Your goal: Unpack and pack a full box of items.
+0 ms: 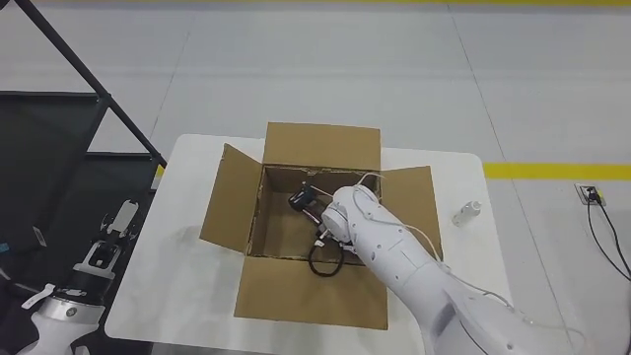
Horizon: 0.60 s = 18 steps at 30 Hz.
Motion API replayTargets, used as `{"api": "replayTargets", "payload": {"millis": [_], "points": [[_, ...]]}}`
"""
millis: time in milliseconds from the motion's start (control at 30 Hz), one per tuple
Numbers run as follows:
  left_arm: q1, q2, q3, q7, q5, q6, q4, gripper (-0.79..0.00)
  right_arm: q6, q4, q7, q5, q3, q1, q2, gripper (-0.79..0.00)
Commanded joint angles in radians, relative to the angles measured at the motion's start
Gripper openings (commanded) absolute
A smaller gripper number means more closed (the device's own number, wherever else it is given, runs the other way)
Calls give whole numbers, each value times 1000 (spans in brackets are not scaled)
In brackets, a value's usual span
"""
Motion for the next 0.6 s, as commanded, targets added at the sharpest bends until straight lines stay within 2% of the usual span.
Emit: {"api": "replayTargets", "payload": {"millis": [0, 300, 567], "points": [[0, 0, 0, 0, 0, 0, 0, 0, -14, 5, -13, 8, 9, 9, -1, -785], [0, 0, 0, 0, 0, 0, 0, 0, -125, -25, -40, 52, 62, 46, 15, -785], [0, 0, 0, 0, 0, 0, 0, 0, -130, -158, -9, 35, 113, 51, 63, -785]]}}
